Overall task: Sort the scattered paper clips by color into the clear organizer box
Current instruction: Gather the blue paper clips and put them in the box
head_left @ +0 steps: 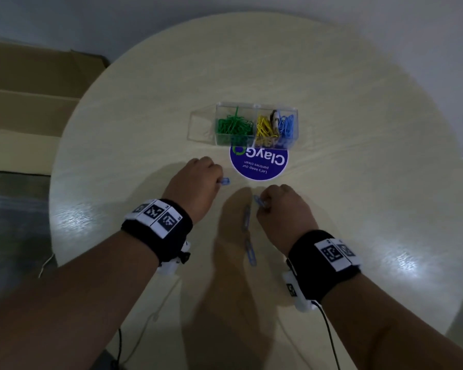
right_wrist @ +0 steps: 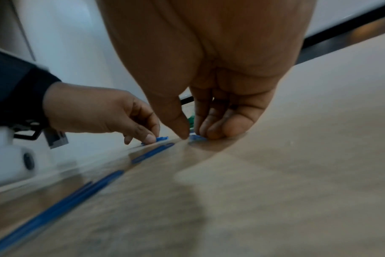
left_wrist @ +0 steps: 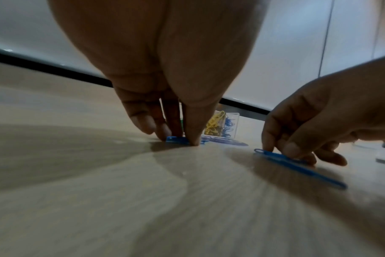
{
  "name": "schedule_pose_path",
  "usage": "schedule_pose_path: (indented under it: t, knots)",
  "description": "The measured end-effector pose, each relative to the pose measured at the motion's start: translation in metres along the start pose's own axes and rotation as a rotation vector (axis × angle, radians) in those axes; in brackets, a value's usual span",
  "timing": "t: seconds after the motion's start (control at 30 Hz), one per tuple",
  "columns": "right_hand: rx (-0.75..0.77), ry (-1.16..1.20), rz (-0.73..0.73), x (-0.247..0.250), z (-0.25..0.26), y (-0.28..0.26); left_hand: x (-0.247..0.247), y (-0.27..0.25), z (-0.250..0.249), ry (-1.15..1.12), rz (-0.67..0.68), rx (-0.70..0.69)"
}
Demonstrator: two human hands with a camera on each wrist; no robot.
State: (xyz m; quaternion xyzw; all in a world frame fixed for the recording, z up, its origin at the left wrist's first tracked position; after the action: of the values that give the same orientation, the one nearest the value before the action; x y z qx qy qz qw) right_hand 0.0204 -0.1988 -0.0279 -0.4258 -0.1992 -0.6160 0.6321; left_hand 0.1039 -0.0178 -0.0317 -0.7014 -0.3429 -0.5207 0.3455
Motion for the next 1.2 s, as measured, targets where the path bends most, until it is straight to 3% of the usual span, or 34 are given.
schedule_pose_path:
  t: [0.17, 0.3, 0.37, 0.53, 0.67, 0.87, 1.07, 1.2]
  knots:
    - [0.078, -0.086, 0.076, -0.015, 0.015, -0.008, -0.003, -0.019, 0.008, -0.278, 0.019, 0.261]
    - [0.063, -0.104, 0.050, -0.008, 0.002, -0.013, -0.003, -0.028, 0.006, -0.250, 0.105, 0.267]
    - [0.031, -0.108, 0.012, 0.000, -0.010, -0.018, -0.001, -0.036, -0.005, -0.242, 0.099, 0.153]
    - [-0.027, -0.147, -0.094, 0.023, -0.037, -0.033, -0.004, -0.061, -0.056, -0.150, 0.113, -0.358]
    - [-0.022, -0.177, -0.090, 0.030, -0.045, -0.038, -0.015, -0.072, -0.072, -0.017, 0.149, -0.536]
    - [0.010, -0.156, -0.064, 0.027, -0.042, -0.033, -0.019, -0.079, -0.067, 0.134, 0.157, -0.513]
    - [-0.087, 0.041, -0.099, 0.039, -0.039, -0.027, -0.019, -0.092, -0.059, 0.209, 0.225, -0.512]
    - [-0.125, 0.190, -0.204, 0.062, -0.039, -0.015, -0.015, -0.062, -0.054, 0.016, 0.154, -0.294]
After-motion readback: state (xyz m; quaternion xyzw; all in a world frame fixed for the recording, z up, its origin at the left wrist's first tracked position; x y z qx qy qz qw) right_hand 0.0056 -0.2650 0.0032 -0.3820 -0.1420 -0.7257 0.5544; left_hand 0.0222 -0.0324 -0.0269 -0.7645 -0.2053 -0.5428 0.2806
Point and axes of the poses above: each hand's wrist, its own y-axis towards the middle knuckle, its own x-axis out of the back of the hand, z = x × y, the point moved 2 cm from there along y, towards the middle knuckle, and after that the axes turned 8 degrees about y, right-handed, at the moved point
